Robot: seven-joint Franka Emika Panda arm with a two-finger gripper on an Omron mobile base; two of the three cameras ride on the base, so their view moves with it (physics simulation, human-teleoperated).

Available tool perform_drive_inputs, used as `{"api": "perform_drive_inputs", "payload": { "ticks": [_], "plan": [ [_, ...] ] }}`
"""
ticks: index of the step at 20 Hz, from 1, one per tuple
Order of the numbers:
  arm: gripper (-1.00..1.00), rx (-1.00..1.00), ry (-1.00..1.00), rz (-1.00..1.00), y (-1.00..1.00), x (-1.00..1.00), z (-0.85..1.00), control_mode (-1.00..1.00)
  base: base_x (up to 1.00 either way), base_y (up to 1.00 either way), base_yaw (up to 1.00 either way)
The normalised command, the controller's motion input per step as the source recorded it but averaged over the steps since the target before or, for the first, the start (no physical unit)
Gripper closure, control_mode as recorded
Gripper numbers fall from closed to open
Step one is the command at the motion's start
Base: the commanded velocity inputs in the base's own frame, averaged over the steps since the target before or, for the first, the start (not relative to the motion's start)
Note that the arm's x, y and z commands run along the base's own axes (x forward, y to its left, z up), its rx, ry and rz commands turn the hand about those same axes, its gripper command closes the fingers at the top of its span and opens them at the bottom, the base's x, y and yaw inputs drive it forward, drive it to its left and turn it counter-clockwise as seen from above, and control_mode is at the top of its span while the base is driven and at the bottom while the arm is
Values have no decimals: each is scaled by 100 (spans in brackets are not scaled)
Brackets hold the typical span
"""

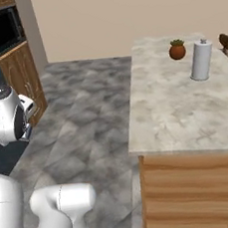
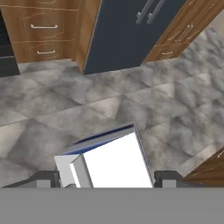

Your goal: Pick the bottled drink, milk, bottled drink from the counter and place them in the open cabinet.

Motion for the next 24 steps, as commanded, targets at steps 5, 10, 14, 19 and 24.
{"api": "perform_drive_inputs", "payload": {
  "ticks": [5, 10, 14, 19, 24],
  "plan": [
    [100, 0, 0, 0, 0, 0, 0, 100, 4, 98, 11],
    [100, 0, 0, 0, 0, 0, 0, 100, 0, 32, 30],
    [100, 0, 0, 0, 0, 0, 0, 100, -12, 1, 44],
    [100, 0, 0, 0, 0, 0, 0, 100, -23, 0, 53],
    [100, 0, 0, 0, 0, 0, 0, 100, -20, 0, 62]
  ]
}}
